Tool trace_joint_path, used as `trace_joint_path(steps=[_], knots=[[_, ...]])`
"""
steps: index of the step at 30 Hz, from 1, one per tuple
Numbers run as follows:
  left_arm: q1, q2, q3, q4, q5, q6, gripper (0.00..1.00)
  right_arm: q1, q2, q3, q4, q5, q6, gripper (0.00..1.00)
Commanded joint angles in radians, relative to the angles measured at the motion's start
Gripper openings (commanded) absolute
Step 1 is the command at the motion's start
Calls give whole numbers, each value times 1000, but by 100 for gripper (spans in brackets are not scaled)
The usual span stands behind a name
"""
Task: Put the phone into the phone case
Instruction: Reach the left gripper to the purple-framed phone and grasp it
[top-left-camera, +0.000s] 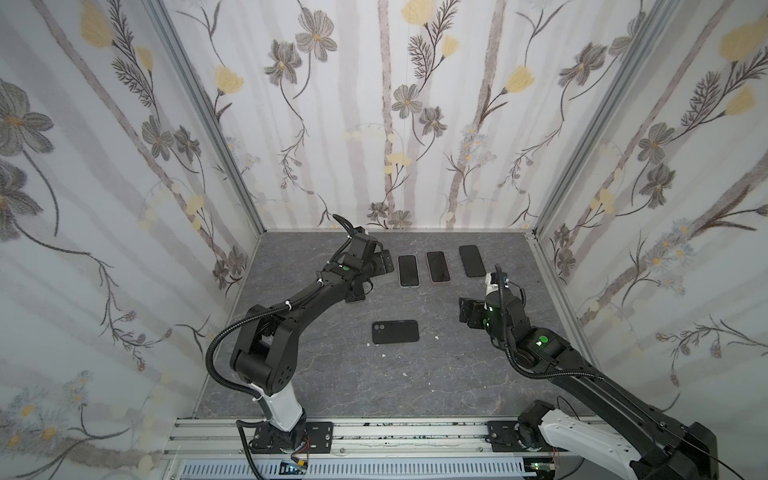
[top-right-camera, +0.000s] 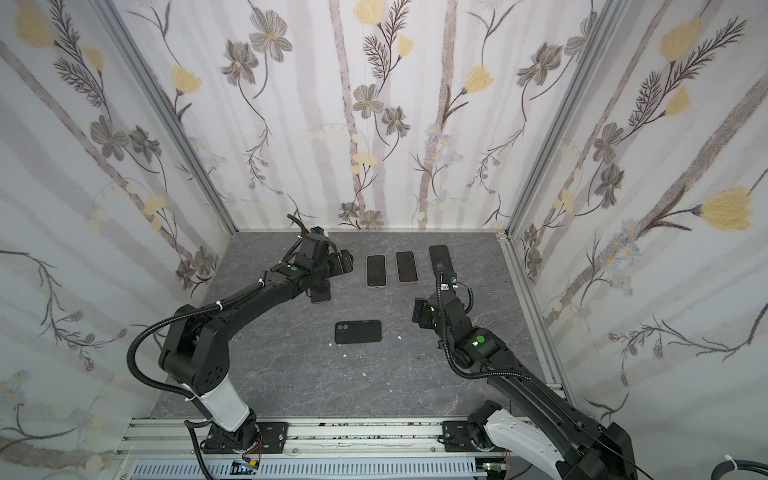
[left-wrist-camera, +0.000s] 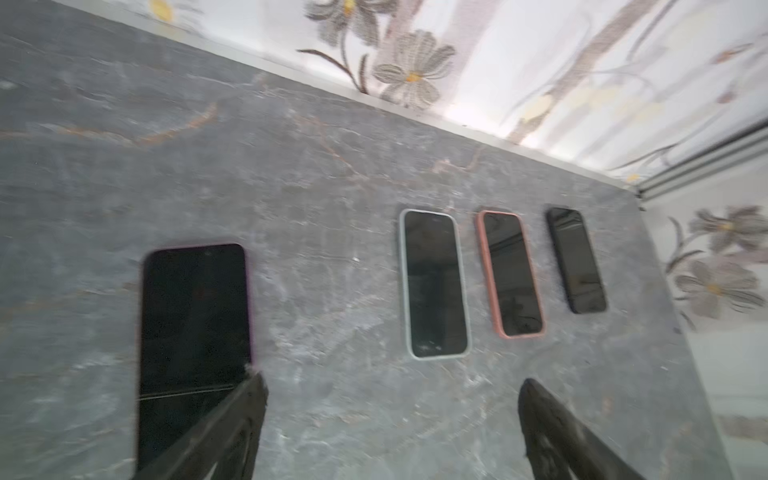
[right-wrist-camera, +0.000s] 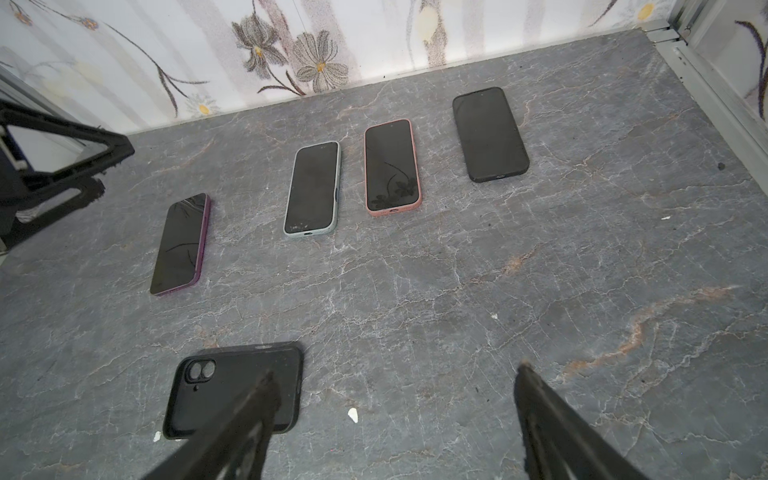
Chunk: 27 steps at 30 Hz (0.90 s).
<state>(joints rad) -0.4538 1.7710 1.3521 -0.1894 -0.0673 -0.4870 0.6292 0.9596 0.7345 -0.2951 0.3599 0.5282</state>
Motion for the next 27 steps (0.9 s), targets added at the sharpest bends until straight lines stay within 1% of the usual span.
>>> trace_joint_path(steps=[1,6,10,16,20,27], knots=[[55,64,69,-165,-78,73,96,1,11,7,36,-18,-18,87],[111,169,143,-204,-61,75,98,0,8,6,30,-14,-37,87],[113,250,197,-237,-120,111,98,0,1,8,18,-9,-49,87],[118,328,242,-264,-158,132,93,-1,-3,3,4,1,-77,88],[127,369,261,-278,-153,125,91,-5,-4,0,1,2,-87,88],[135,436,316,-316,-98,107,89,-8,1,-6,-1,-9,-108,89]])
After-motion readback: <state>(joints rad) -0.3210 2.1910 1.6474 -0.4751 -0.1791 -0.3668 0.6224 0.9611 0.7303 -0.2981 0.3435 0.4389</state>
